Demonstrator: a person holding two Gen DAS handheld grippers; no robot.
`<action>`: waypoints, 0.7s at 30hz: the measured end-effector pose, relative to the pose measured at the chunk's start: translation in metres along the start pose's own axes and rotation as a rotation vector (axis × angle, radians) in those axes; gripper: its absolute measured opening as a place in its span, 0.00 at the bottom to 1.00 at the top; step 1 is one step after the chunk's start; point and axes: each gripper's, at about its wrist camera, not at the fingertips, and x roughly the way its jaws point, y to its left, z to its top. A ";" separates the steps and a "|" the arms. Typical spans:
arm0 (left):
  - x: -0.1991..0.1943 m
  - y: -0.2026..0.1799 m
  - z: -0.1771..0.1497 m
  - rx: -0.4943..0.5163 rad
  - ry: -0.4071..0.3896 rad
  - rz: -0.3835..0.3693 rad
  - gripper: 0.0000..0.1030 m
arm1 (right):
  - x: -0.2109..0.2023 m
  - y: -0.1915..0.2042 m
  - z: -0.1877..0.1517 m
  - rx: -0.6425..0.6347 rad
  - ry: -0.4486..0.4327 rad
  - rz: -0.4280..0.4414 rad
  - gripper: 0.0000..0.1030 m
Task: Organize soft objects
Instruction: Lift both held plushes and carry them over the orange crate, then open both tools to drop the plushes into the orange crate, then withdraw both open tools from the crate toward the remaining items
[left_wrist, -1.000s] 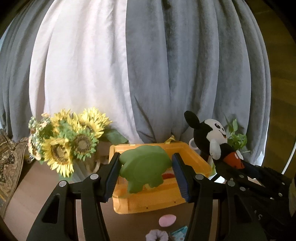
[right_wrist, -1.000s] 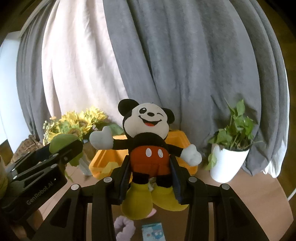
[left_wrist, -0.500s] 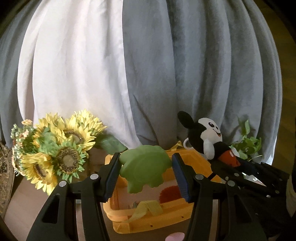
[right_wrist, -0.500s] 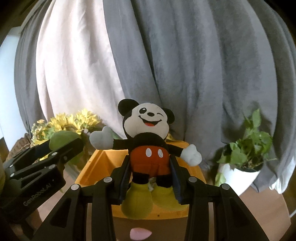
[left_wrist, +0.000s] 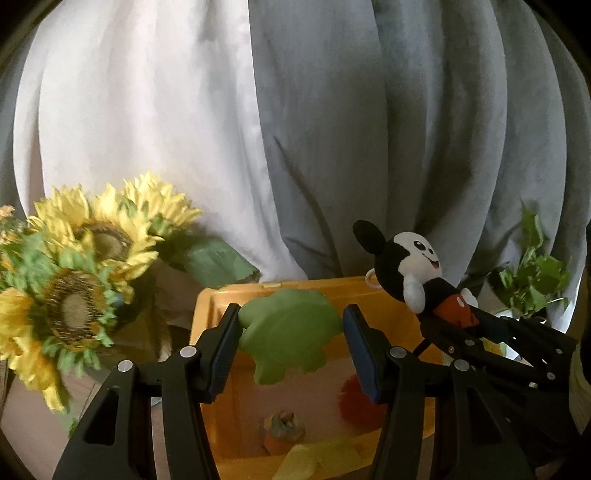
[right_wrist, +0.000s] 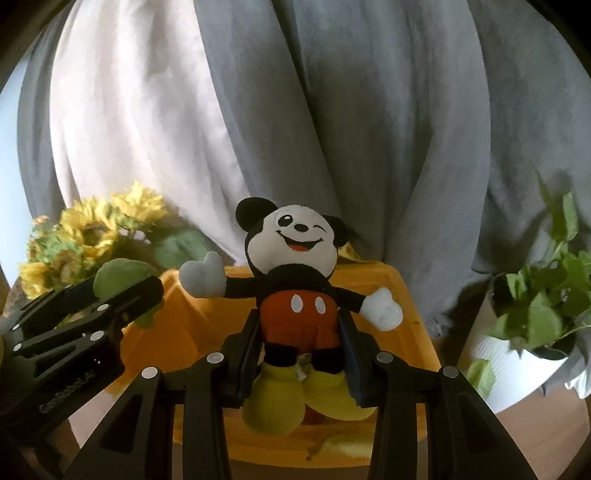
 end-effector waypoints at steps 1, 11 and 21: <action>0.005 0.000 -0.002 0.002 0.006 0.001 0.54 | 0.005 -0.001 0.000 0.001 0.008 0.000 0.40; 0.026 -0.003 -0.012 0.027 0.047 0.009 0.67 | 0.037 -0.009 -0.011 -0.004 0.084 -0.015 0.55; 0.004 -0.004 -0.006 0.015 0.019 0.014 0.69 | 0.021 -0.019 -0.003 0.038 0.034 -0.121 0.67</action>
